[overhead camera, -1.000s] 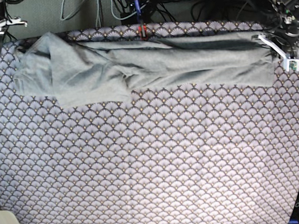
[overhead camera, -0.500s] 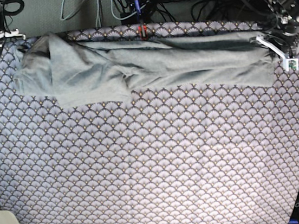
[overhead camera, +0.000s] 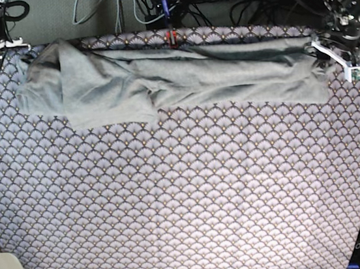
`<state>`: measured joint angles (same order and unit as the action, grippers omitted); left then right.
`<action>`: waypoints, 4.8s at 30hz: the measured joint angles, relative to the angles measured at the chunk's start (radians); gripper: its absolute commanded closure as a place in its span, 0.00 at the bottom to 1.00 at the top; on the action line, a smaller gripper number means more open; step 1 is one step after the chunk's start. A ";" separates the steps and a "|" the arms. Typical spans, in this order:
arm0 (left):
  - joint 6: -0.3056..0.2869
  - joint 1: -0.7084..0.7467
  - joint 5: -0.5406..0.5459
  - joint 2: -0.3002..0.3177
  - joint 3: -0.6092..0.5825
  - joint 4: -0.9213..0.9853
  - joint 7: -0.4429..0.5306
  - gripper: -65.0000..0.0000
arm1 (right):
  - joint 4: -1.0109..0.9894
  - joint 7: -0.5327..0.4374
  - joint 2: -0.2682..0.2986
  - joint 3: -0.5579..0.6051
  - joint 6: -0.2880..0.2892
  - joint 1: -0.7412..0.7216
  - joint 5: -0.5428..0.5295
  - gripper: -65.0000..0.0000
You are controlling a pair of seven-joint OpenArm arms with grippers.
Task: Fold the T-shirt properly
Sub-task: 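Lower the folded edge with both grippers onto the shirt, then pinch the folded shirt end with the right gripper and hold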
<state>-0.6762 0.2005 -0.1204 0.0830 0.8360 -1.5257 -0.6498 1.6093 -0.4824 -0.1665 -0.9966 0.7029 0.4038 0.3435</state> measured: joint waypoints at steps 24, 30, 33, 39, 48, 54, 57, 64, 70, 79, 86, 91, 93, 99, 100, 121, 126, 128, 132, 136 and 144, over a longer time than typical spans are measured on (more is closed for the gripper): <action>-0.030 -0.005 -0.008 -0.015 0.192 -0.009 -0.040 0.26 | 0.068 0.004 0.006 0.127 -0.001 -0.005 -0.005 0.64; -0.028 -0.014 -0.010 -0.016 0.193 -0.016 -0.047 0.26 | 0.070 0.111 0.002 0.277 0.001 0.085 0.000 0.58; -0.028 -0.015 -0.010 -0.014 0.193 -0.018 -0.048 0.26 | 0.070 0.207 0.003 0.325 0.003 0.078 0.000 0.56; -0.027 -0.041 -0.007 -0.019 0.196 -0.048 -0.046 0.26 | 0.073 0.288 0.004 0.407 0.000 0.082 -0.001 0.55; -0.027 -0.068 -0.018 -0.056 0.195 -0.048 -0.050 0.26 | 0.085 0.288 0.006 0.428 0.000 0.082 -0.001 0.55; -0.027 -0.067 -0.018 -0.055 0.196 -0.048 -0.050 0.26 | 0.080 0.288 0.005 0.428 0.000 0.082 -0.001 0.55; -0.027 -0.068 -0.018 -0.055 0.196 -0.048 -0.050 0.26 | 0.077 0.287 0.006 0.428 0.000 0.082 -0.002 0.55; -0.027 -0.067 -0.018 -0.055 0.196 -0.048 -0.050 0.26 | 0.013 0.289 0.005 0.428 0.000 0.083 -0.001 0.55; -0.027 -0.067 -0.018 -0.055 0.196 -0.048 -0.050 0.26 | 0.013 0.288 0.005 0.428 0.000 0.082 -0.001 0.59; -0.027 -0.068 -0.018 -0.054 0.196 -0.048 -0.050 0.26 | 0.013 0.288 0.005 0.429 0.000 0.082 -0.001 0.99; -0.027 -0.068 -0.018 -0.055 0.196 -0.048 -0.050 0.26 | 0.021 0.274 0.005 0.431 0.000 0.109 -0.004 0.99; -0.027 -0.068 -0.018 -0.055 0.196 -0.048 -0.050 0.26 | 0.052 0.274 0.005 0.430 0.000 0.137 -0.005 1.00; -0.027 -0.068 -0.018 -0.055 0.196 -0.048 -0.050 0.26 | 0.055 0.266 0.005 0.430 0.000 0.137 -0.005 1.00; -0.027 -0.068 -0.018 -0.052 0.196 -0.048 -0.050 0.26 | 0.056 0.190 0.005 0.430 0.000 0.182 -0.008 1.00; -0.027 -0.068 -0.018 -0.052 0.196 -0.048 -0.050 0.26 | 0.056 0.184 0.005 0.429 0.000 0.185 -0.008 1.00; -0.027 -0.068 -0.018 -0.052 0.196 -0.048 -0.050 0.26 | 0.079 0.363 0.006 0.457 0.000 0.104 -0.008 0.57; -0.027 -0.068 -0.018 -0.052 0.196 -0.048 -0.050 0.26 | 0.076 0.363 0.005 0.504 0.000 0.126 -0.008 0.55; -0.027 -0.068 -0.018 -0.052 0.196 -0.048 -0.050 0.26 | 0.075 0.364 0.005 0.512 0.000 0.126 -0.008 0.55; -0.027 -0.068 -0.018 -0.052 0.196 -0.048 -0.050 0.26 | 0.063 0.359 0.006 0.513 -0.001 0.125 -0.009 0.55; -0.027 -0.068 -0.018 -0.050 0.196 -0.048 -0.050 0.26 | 0.025 0.362 0.005 0.510 0.000 0.107 -0.008 0.63; -0.027 -0.068 -0.018 -0.050 0.196 -0.048 -0.050 0.26 | 0.008 0.359 0.005 0.509 0.000 0.098 -0.008 1.00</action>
<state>-0.7029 0.1329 -0.1387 0.0334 1.0325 -1.5738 -0.7002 1.6173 -0.1234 -0.1612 -0.4877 0.7025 0.5014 0.3355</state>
